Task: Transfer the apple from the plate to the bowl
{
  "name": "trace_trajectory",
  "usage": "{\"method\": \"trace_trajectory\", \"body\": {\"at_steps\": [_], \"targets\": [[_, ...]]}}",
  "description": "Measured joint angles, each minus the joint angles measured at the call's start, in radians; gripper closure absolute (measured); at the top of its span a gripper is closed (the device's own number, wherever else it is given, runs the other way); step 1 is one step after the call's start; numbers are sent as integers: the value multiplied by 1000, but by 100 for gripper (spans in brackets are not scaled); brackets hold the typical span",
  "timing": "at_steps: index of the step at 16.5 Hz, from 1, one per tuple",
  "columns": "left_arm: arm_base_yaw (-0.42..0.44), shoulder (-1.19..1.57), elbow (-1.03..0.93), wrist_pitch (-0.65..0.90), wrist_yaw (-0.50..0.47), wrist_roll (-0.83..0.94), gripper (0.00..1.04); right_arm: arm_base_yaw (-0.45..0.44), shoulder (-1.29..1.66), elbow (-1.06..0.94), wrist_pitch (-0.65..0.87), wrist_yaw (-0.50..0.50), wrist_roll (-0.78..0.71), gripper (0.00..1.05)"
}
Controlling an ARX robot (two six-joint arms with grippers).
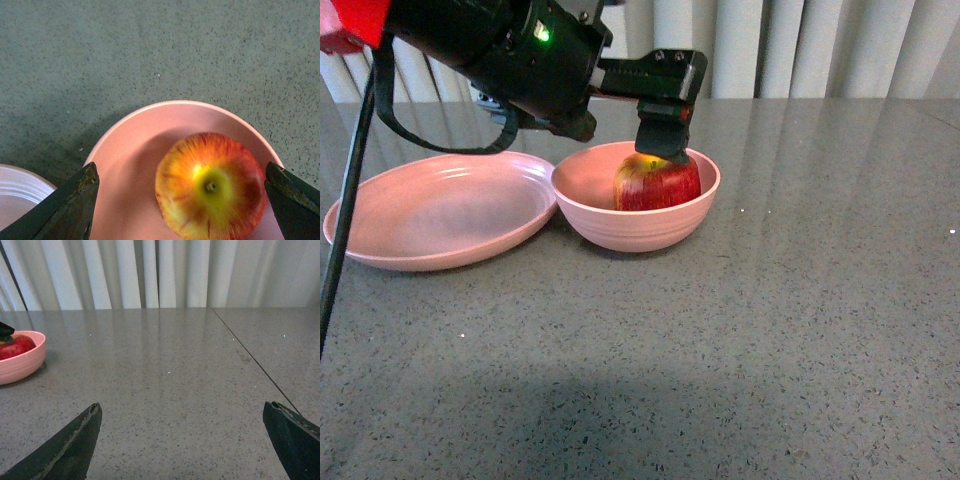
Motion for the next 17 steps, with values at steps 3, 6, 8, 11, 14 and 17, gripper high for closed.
{"method": "trace_trajectory", "body": {"at_steps": [3, 6, 8, 11, 14, 17], "targets": [[10, -90, -9, 42, 3, -19, 7, 0, 0, 0, 0, 0, 0, 7], [29, -249, -58, 109, -4, -31, 7, 0, 0, 0, 0, 0, 0, 7], [46, -328, -109, 145, -25, -41, 7, 0, 0, 0, 0, 0, 0, 7], [109, -511, -242, 186, -70, -53, 7, 0, 0, 0, 0, 0, 0, 7], [189, -760, -547, 446, -313, -80, 35, 0, 0, 0, 0, 0, 0, 7], [288, -929, -795, 520, -276, -93, 64, 0, 0, 0, 1, 0, 0, 7]]}}
